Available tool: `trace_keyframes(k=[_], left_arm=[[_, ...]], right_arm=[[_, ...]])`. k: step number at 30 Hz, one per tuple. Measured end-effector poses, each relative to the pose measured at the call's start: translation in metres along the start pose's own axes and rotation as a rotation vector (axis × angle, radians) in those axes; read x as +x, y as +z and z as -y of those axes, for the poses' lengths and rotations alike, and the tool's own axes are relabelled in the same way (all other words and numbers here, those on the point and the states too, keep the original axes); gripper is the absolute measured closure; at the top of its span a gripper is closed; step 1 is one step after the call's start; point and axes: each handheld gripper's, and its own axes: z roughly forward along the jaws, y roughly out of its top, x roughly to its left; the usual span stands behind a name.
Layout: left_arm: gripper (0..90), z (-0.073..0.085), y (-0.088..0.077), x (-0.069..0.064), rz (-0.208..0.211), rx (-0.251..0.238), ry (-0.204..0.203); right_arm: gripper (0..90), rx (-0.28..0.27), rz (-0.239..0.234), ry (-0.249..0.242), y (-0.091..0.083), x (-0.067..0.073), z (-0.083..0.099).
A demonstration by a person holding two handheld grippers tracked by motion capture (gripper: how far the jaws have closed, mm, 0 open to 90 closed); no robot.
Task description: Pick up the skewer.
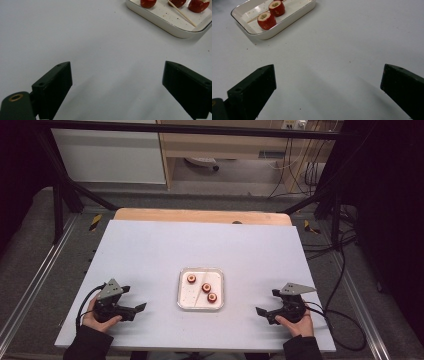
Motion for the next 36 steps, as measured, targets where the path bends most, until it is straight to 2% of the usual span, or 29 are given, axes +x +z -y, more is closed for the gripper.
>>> trace_keyframes(k=[13,36], left_arm=[[8.4,-0.005,0.003,-0.006,0.001,0.009,0.005],[8.5,-0.021,0.017,-0.031,0.001,0.042,0.01]], right_arm=[[0.6,0.002,0.008,0.002,-0.001,0.0,0.0],[0.6,0.009,0.011,0.001,0.001,0.0,0.0]])
